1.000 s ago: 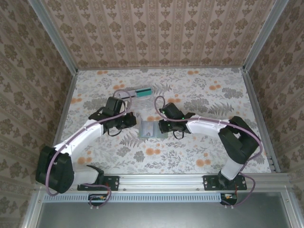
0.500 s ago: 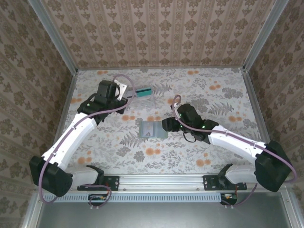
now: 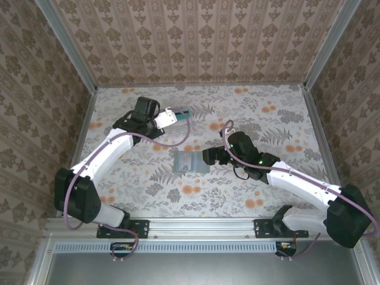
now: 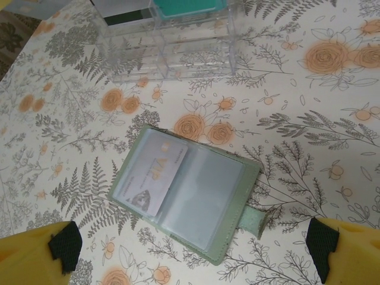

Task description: Take the credit cards out of the card holder

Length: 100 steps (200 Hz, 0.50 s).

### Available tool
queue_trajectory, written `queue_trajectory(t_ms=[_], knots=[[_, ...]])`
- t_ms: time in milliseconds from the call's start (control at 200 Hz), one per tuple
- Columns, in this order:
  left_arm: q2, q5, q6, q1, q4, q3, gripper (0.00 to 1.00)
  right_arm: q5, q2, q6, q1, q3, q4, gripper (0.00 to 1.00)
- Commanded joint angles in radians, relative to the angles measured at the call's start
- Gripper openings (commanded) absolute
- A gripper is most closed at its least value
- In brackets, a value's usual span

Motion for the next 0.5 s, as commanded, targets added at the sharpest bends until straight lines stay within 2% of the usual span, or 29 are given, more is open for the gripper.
queue_trajectory(t_ms=[0, 120, 495], knots=[[0.036, -0.002, 0.171, 0.049, 0.126, -0.016, 0.0, 0.036, -0.012, 0.02, -0.007, -0.019, 0.021, 1.0], [0.077, 0.021, 0.223, 0.057, 0.134, -0.014, 0.0, 0.041, -0.013, 0.021, -0.009, -0.022, 0.023, 1.0], [0.153, 0.047, 0.24, 0.057, 0.144, 0.008, 0.0, 0.045, 0.0, 0.028, -0.016, -0.027, 0.03, 1.0]])
